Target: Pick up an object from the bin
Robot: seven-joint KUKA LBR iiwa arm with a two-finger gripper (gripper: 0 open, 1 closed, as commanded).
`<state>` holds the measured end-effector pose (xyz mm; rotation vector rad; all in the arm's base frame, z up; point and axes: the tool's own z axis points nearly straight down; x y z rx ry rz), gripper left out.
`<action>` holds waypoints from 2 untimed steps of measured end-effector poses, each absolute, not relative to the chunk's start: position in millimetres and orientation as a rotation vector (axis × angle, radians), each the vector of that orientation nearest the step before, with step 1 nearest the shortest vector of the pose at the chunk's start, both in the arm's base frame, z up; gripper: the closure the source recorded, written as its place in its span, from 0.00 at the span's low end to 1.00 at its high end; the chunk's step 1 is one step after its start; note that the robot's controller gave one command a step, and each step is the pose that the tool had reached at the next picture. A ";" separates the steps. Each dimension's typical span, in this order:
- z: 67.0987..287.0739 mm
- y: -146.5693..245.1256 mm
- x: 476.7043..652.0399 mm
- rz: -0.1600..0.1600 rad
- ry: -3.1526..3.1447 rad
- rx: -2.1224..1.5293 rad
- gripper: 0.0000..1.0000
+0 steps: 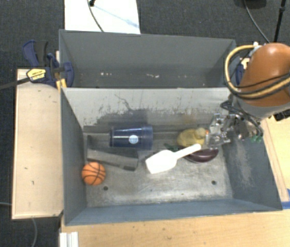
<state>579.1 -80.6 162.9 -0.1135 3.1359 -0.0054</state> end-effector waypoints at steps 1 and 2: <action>146.6 -51.7 558.1 0.002 3.124 -0.296 1.00; 141.5 -24.7 564.0 -0.001 3.136 -0.136 1.00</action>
Offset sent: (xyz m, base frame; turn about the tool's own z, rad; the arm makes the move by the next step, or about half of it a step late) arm -0.0048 0.0819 -0.0250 0.0278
